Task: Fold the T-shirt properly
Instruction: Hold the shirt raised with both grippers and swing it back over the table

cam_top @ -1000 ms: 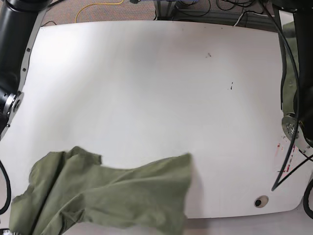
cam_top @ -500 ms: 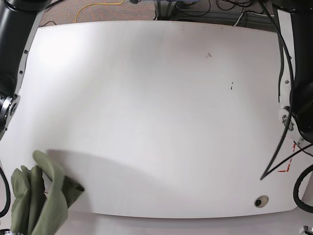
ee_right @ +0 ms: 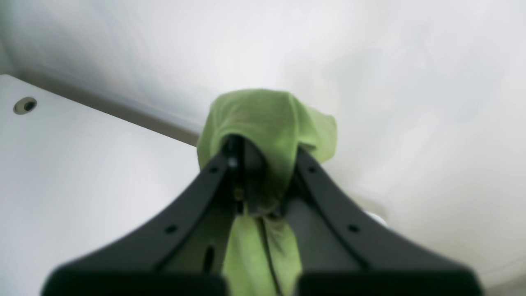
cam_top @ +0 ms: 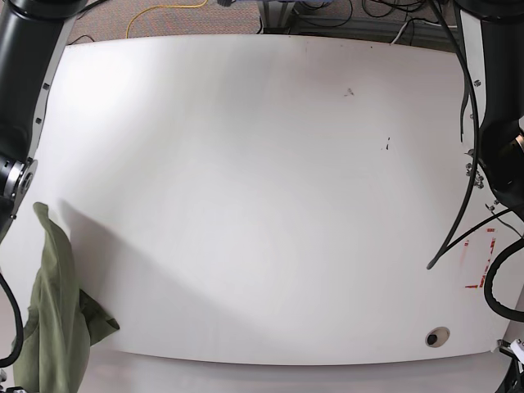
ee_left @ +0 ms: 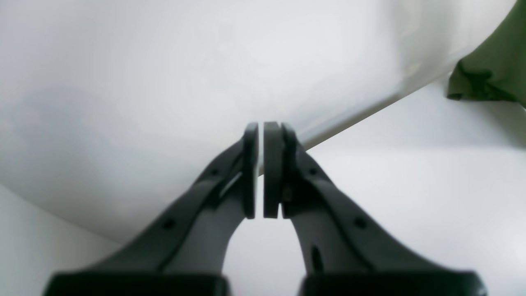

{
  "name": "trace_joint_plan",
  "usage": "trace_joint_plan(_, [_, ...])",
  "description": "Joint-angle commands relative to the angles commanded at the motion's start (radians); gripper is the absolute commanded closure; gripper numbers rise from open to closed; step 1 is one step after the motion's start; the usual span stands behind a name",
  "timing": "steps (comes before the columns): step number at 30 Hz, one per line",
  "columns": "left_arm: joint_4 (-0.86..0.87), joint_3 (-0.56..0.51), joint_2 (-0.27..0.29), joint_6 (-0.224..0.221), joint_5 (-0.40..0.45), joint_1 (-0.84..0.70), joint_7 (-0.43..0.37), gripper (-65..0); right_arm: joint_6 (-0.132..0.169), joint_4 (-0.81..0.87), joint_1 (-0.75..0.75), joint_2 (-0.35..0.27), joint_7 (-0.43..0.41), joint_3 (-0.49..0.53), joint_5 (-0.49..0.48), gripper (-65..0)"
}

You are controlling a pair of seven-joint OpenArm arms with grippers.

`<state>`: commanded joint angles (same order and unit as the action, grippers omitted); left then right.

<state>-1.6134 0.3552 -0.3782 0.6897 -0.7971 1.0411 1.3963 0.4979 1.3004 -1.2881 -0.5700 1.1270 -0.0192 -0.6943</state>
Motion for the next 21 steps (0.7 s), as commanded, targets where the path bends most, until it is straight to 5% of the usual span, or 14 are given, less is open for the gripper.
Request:
trace_joint_plan(8, [-0.002,0.014,-0.008,0.000,0.000,-0.028,0.000,0.0,0.000,-0.002,-0.109,0.094,0.000,0.114,0.000,0.0])
trace_joint_plan(16, [-0.002,0.014,-0.038,0.000,0.000,-0.066,0.000,0.0,0.000,-0.006,-0.256,0.218,0.002,0.123,0.008,0.0])
trace_joint_plan(21, [-0.002,0.014,-0.041,0.000,0.000,-0.078,0.000,0.0,0.000,-0.008,-0.270,0.242,0.003,0.123,0.009,0.0])
